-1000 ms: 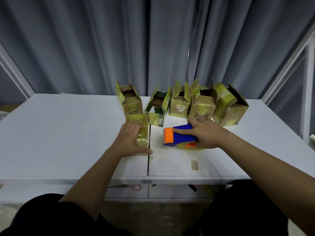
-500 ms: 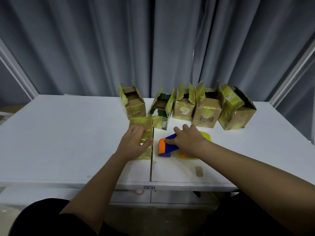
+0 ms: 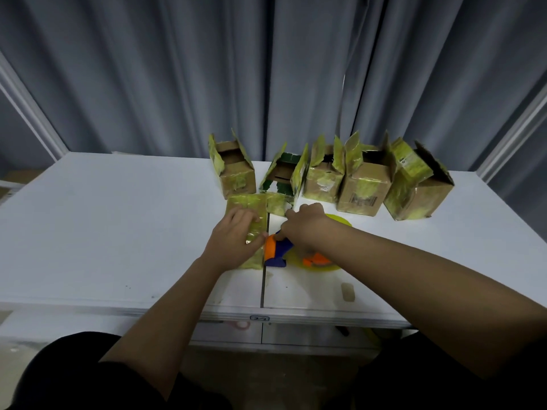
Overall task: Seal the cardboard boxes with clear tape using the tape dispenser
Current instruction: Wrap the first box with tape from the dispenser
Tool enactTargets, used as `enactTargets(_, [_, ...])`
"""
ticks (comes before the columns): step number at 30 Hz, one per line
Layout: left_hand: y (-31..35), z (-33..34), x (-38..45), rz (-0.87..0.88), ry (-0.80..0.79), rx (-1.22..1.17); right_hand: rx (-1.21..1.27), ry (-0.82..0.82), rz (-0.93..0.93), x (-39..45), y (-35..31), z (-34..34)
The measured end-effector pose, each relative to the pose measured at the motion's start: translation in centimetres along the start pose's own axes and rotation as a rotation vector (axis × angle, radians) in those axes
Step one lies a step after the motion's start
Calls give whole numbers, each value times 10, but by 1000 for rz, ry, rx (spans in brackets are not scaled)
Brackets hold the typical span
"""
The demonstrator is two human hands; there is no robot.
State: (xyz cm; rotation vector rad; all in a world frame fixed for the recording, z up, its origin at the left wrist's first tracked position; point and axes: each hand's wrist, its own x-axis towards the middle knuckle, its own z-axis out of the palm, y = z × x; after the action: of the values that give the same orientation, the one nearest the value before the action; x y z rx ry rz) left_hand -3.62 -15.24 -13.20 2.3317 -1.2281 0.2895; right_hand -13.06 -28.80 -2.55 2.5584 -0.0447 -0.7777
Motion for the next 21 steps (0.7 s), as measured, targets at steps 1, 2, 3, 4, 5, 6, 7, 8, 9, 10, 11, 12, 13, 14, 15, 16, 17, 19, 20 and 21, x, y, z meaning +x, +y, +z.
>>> enactTargets(1, [-1,0,0,-10,-11,1,28,6,-11,0,1,4])
enactTargets(2, [-2,-1,0,-23,-28,5,47,5,-14,1,0,10])
enactTargets(3, [-2,-1,0,-45,-49,9,45,1,-9,1,-1,17])
enactTargets(4, [-3,-2,-1,-69,-72,12,29,6,-6,2,-3,23])
enactTargets(5, [-4,-3,-1,-88,-95,14,18,25,-11,3,-3,27])
enactTargets(6, [-3,-3,-2,-99,-115,16,20,55,-28,4,-2,30])
enactTargets(7, [-2,-4,-2,-100,-128,19,28,92,-50,3,1,32])
enactTargets(8, [-1,-5,-1,-97,-137,21,38,129,-73,2,6,34])
enactTargets(9, [0,-4,0,-95,-140,22,50,158,-92,0,11,37])
enactTargets(10, [1,-4,0,-92,-134,22,68,187,-102,-3,16,40])
enactTargets(11, [0,-4,0,-89,-123,20,88,217,-104,-5,19,42])
enactTargets(12, [-1,-3,0,-83,-108,12,106,248,-108,-7,21,46])
enactTargets(13, [-2,-3,0,-74,-92,-3,120,272,-113,-10,22,49])
enactTargets(14, [-2,-2,0,-64,-75,-19,137,293,-120,-12,24,52])
enactTargets(15, [-2,-2,-1,-56,-59,-30,158,310,-124,-15,28,55])
enactTargets(16, [-2,-3,-1,-49,-47,-31,193,332,-123,-18,32,57])
enactTargets(17, [-2,-4,-1,-42,-38,-29,246,350,-108,-22,38,60])
enactTargets(19, [0,-4,0,-31,-21,-24,318,386,-59,-29,53,68])
enactTargets(20, [1,-5,0,-30,-17,-22,315,409,-35,-32,60,73])
enactTargets(21, [1,-5,0,-34,-15,-22,298,428,-13,-34,64,79])
